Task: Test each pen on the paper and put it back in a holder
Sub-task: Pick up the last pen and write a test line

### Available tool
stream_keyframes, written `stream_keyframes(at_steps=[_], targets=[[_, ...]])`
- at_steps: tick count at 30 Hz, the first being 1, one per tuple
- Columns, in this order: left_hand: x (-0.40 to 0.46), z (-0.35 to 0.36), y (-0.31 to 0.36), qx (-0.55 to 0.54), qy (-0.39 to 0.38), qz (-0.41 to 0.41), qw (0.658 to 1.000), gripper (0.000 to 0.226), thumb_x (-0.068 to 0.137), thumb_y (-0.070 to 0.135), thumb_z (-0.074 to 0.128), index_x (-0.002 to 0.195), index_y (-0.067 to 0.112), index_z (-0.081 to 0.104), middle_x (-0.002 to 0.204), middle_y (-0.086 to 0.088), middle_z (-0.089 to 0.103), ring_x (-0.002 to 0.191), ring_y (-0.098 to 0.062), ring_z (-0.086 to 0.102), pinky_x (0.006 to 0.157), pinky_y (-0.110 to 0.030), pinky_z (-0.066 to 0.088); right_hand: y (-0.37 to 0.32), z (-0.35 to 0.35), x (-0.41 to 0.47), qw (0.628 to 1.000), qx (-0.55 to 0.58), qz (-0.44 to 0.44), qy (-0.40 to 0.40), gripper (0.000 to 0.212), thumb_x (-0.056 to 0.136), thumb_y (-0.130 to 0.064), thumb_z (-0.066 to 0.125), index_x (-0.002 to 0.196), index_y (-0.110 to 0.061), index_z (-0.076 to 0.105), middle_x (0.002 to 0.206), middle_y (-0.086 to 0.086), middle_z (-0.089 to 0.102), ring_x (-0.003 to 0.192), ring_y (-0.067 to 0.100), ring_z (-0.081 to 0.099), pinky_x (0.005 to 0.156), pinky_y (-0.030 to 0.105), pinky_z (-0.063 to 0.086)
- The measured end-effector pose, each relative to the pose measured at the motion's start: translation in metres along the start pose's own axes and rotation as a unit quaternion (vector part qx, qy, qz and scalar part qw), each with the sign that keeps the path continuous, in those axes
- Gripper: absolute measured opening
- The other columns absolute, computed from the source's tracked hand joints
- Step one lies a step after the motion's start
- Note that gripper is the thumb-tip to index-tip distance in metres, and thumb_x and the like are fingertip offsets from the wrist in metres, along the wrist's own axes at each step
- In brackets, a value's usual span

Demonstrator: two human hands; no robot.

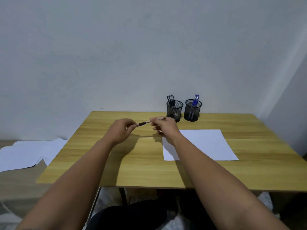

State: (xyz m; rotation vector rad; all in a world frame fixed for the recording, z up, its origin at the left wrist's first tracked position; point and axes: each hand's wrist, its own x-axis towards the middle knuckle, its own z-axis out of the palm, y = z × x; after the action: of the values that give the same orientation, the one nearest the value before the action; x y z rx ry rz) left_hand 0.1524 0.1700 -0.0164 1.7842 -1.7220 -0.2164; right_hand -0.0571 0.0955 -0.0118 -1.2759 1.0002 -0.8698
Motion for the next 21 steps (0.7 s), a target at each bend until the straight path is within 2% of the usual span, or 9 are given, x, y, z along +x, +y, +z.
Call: stream_keyframes(at_steps=[3,7,9,12,14,16,18,20,21], targets=[[0.015,0.017,0.043,-0.078,0.01,0.014,0.997,0.018,0.099,0.025,0.064,0.104,0.013,0.077,0.095,0.003,0.075,0.091,-0.013,0.067,0.074,-0.021,0.047,-0.007,-0.013,0.005,0.998,0.054,0.0,0.038,0.021,0.105,-0.031,0.067,0.097,-0.013,0.075,0.074,-0.001,0.07,0.055,0.008,0.06,0.055,0.023,0.042],[0.03,0.041,0.083,-0.144,-0.021,0.01,0.989,0.02,0.097,0.029,0.067,0.094,0.012,0.078,0.081,-0.009,0.075,0.07,-0.019,0.062,0.067,-0.032,0.047,-0.015,-0.034,0.01,0.988,0.059,-0.045,0.137,0.036,0.111,-0.031,0.057,0.085,-0.009,0.07,0.06,-0.001,0.057,0.047,0.009,0.049,0.044,0.018,0.039],[0.033,0.053,0.094,-0.151,-0.036,0.007,0.988,0.022,0.097,0.029,0.066,0.094,0.011,0.078,0.08,-0.009,0.074,0.07,-0.023,0.063,0.066,-0.033,0.048,-0.014,-0.046,0.015,0.983,0.03,-0.046,0.175,0.043,0.111,-0.032,0.054,0.076,-0.013,0.068,0.059,-0.001,0.055,0.051,0.013,0.047,0.051,0.025,0.041],[0.035,0.072,0.109,-0.152,-0.055,-0.002,0.987,0.021,0.098,0.026,0.065,0.094,0.011,0.079,0.078,-0.004,0.073,0.063,-0.012,0.058,0.06,-0.022,0.044,-0.008,-0.06,0.021,0.975,-0.022,-0.029,0.219,0.047,0.112,-0.031,0.047,0.07,-0.017,0.065,0.067,0.0,0.057,0.065,0.019,0.051,0.073,0.034,0.04],[0.036,0.082,0.116,-0.156,-0.069,-0.018,0.985,0.022,0.099,0.026,0.064,0.092,0.012,0.079,0.076,-0.001,0.071,0.055,-0.003,0.051,0.052,-0.014,0.038,-0.002,-0.064,0.024,0.972,-0.034,-0.016,0.231,0.047,0.112,-0.028,0.044,0.076,-0.013,0.069,0.079,0.004,0.064,0.078,0.026,0.056,0.079,0.034,0.041],[0.036,0.088,0.114,-0.147,-0.092,-0.032,0.984,0.023,0.099,0.027,0.064,0.09,0.012,0.079,0.074,0.0,0.07,0.055,-0.004,0.052,0.053,-0.017,0.039,-0.001,-0.079,0.03,0.96,-0.016,0.006,0.28,0.045,0.113,-0.028,0.042,0.098,-0.002,0.076,0.1,0.013,0.074,0.095,0.034,0.064,0.083,0.037,0.046],[0.03,0.09,0.096,-0.124,-0.111,-0.066,0.984,0.023,0.097,0.026,0.065,0.086,0.011,0.079,0.073,0.001,0.071,0.059,-0.009,0.055,0.059,-0.024,0.043,-0.004,-0.115,0.035,0.932,0.022,0.03,0.36,0.045,0.112,-0.027,0.043,0.116,0.006,0.072,0.121,0.022,0.074,0.111,0.039,0.068,0.09,0.041,0.05],[0.019,0.086,0.065,-0.086,-0.089,-0.109,0.986,0.022,0.097,0.027,0.065,0.085,0.013,0.078,0.075,0.0,0.072,0.065,-0.013,0.06,0.065,-0.028,0.047,-0.009,-0.16,0.039,0.916,0.021,0.038,0.398,0.043,0.11,-0.029,0.047,0.114,0.005,0.072,0.123,0.024,0.074,0.109,0.04,0.068,0.088,0.041,0.051],[0.015,0.084,0.048,-0.058,-0.06,-0.126,0.988,0.021,0.096,0.029,0.065,0.089,0.015,0.079,0.079,-0.001,0.074,0.072,-0.016,0.065,0.069,-0.031,0.051,-0.011,-0.178,0.041,0.914,0.011,0.031,0.405,0.04,0.108,-0.031,0.05,0.103,0.001,0.074,0.117,0.023,0.076,0.099,0.039,0.069,0.086,0.043,0.052]])
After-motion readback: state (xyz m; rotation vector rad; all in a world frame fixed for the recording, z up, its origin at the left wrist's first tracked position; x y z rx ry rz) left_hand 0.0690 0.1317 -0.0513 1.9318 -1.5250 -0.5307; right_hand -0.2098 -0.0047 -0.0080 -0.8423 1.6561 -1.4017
